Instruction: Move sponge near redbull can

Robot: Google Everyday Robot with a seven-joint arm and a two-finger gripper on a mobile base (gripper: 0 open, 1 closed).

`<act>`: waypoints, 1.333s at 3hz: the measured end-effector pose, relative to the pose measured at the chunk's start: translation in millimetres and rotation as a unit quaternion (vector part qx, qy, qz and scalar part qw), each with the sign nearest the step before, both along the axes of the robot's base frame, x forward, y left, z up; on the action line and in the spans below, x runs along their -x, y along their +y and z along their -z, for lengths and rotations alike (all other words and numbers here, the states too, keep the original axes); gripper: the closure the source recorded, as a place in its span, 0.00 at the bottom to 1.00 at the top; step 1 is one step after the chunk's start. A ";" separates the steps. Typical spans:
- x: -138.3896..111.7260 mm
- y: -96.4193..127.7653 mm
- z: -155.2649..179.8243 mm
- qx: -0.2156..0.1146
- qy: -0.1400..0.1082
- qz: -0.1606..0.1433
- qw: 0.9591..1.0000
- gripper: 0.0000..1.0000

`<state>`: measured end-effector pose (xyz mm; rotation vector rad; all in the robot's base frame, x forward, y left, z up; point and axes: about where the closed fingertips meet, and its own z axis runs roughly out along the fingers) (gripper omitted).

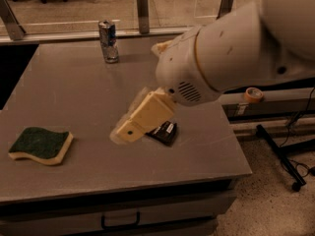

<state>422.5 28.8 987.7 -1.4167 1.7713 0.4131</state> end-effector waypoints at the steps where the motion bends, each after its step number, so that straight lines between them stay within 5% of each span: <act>1: -11.4 6.2 -0.4 -0.009 -0.023 0.015 1.000 0.00; 2: -6.9 11.3 -0.2 -0.013 -0.021 0.011 1.000 0.00; 4: 16.1 90.4 56.5 -0.064 0.007 -0.013 0.998 0.00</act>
Offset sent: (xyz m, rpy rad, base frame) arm 0.0033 0.0135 -0.0185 0.0362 -0.0007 -0.0123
